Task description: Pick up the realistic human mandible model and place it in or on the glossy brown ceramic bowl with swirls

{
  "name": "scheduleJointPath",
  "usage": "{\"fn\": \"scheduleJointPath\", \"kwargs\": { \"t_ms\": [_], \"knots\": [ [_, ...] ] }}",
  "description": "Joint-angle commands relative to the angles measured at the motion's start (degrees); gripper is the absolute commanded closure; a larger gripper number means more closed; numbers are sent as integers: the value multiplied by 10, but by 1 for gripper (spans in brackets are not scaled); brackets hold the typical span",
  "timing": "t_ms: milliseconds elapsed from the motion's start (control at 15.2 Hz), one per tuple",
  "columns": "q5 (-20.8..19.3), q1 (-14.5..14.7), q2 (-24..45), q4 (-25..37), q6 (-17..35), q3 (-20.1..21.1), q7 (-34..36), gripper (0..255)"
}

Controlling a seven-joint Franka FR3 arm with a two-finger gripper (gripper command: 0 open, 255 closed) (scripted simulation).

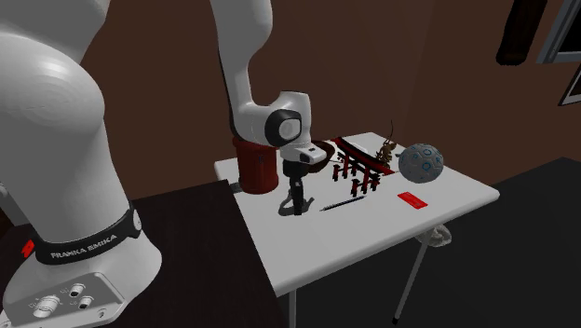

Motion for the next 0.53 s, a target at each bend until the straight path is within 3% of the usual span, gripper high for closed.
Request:
{"fn": "scheduleJointPath", "kwargs": {
  "t_ms": [0, 264, 330, 462],
  "knots": [
    [0, -1, 2, 0, 1, 0, 0, 0],
    [0, -1, 2, 0, 1, 0, 0, 0],
    [0, -1, 2, 0, 1, 0, 0, 255],
    [0, -1, 2, 0, 1, 0, 0, 255]
  ]
}}
